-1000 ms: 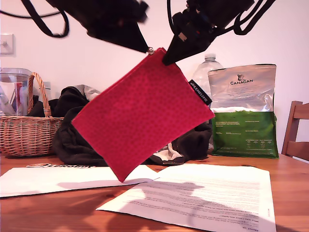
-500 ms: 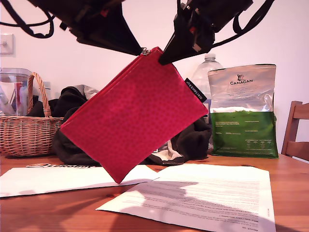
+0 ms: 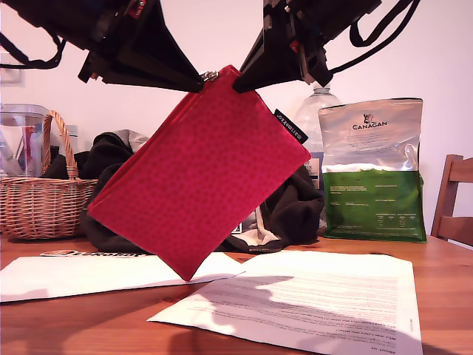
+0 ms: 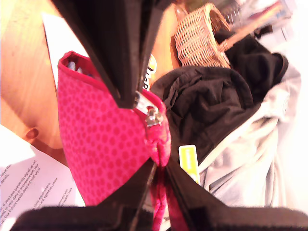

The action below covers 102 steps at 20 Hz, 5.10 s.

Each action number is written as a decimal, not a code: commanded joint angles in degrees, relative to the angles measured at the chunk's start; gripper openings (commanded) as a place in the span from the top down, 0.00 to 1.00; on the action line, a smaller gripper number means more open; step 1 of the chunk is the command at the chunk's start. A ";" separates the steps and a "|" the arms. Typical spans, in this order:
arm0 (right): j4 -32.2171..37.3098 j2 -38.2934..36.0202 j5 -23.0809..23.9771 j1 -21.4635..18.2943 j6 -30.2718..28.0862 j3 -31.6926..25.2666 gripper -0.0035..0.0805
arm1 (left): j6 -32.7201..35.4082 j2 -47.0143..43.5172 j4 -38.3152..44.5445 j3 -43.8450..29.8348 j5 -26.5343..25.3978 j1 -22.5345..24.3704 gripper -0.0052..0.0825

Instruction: Close the zipper in the zip bag in front of you

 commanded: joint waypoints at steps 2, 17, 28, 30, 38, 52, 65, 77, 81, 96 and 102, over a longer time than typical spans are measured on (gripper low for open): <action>0.79 -1.42 0.35 -0.48 0.11 0.96 0.97 | -0.31 -0.07 -0.20 -0.72 1.62 1.31 0.97; -0.11 -1.42 -0.11 -0.07 0.31 0.96 0.97 | -3.89 -0.07 0.94 1.38 12.72 1.29 0.97; -1.79 -1.42 -1.14 2.16 0.31 0.96 0.93 | -3.69 -0.02 -0.72 3.80 16.98 1.29 0.97; -1.92 -1.42 -1.14 2.71 0.46 0.96 0.93 | -3.30 -0.02 -0.87 3.85 17.86 1.29 0.97; -2.21 -1.42 -1.16 4.09 0.50 0.96 0.87 | -3.02 -0.02 -1.07 4.31 19.65 1.29 0.97; -1.33 -1.42 -0.92 6.91 0.02 0.96 0.81 | 2.34 -0.02 -10.08 9.18 21.20 1.25 0.97; -4.87 -1.42 13.14 6.91 0.09 0.96 0.97 | -2.62 -0.02 -12.52 9.90 16.15 1.25 0.97; -6.67 -1.42 18.53 6.99 11.45 1.03 0.97 | -5.33 1.18 -14.82 9.90 11.15 0.57 0.96; -9.62 -1.42 16.94 7.02 16.90 2.62 0.97 | -1.57 1.16 -12.22 9.90 3.06 -5.29 0.90; -31.91 -1.40 5.22 5.07 39.36 15.19 0.97 | 15.34 -3.72 -10.82 8.63 -27.89 -20.00 0.96; -33.27 -1.40 -1.40 2.16 45.16 16.61 0.97 | 20.65 -9.16 -6.29 4.13 -32.15 -22.51 0.96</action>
